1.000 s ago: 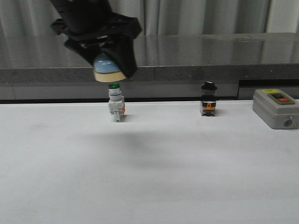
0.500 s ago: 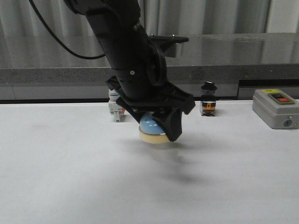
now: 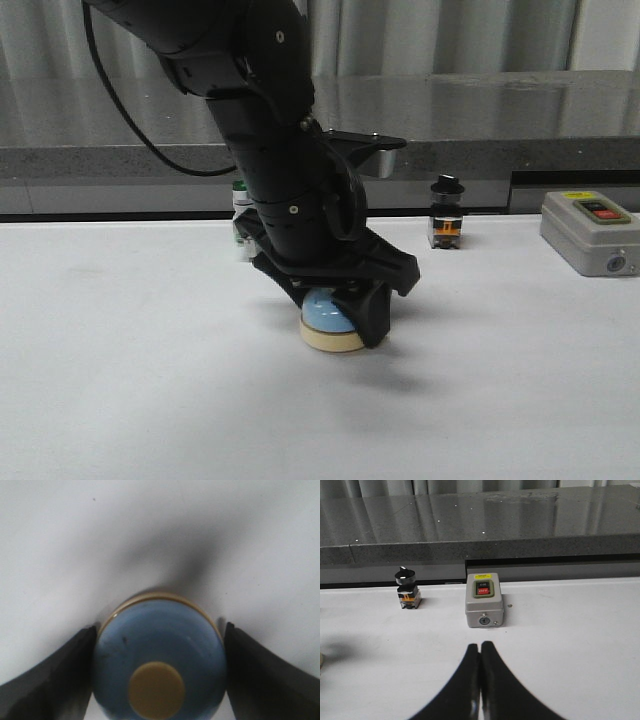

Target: Place and press bell with both arms

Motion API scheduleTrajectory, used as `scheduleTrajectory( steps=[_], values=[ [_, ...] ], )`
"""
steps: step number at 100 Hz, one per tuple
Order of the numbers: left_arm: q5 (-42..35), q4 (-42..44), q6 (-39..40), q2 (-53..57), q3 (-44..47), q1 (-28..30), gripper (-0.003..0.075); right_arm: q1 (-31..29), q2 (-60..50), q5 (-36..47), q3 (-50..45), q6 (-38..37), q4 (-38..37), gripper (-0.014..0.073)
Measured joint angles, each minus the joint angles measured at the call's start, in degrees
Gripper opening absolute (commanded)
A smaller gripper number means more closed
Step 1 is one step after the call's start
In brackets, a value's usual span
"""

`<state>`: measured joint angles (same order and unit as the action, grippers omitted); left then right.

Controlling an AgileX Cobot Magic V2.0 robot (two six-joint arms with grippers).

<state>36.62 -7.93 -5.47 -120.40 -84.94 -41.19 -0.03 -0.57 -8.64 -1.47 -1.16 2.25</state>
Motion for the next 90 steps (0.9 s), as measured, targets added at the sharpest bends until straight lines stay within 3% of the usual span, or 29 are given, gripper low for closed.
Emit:
scheduleTrajectory(
  steps=[12,17,60,90],
  values=[
    [0.0,-0.27,0.0,-0.1,-0.22,0.0,0.0647,0.0,0.0,0.0,0.0,0.0,0.0,-0.006],
    [0.22,-0.51,0.0,-0.1,-0.53,0.0,0.0678,0.0,0.0,0.0,0.0,0.0,0.0,-0.006],
    [3.55,-0.74,1.06,4.88,-2.25,0.57,0.068,0.0,0.0,0.0,0.0,0.0,0.0,-0.006],
    [2.2,-0.84,2.33,19.45,2.55,7.61,0.068,0.0,0.0,0.0,0.0,0.0,0.0,-0.006]
  ],
)
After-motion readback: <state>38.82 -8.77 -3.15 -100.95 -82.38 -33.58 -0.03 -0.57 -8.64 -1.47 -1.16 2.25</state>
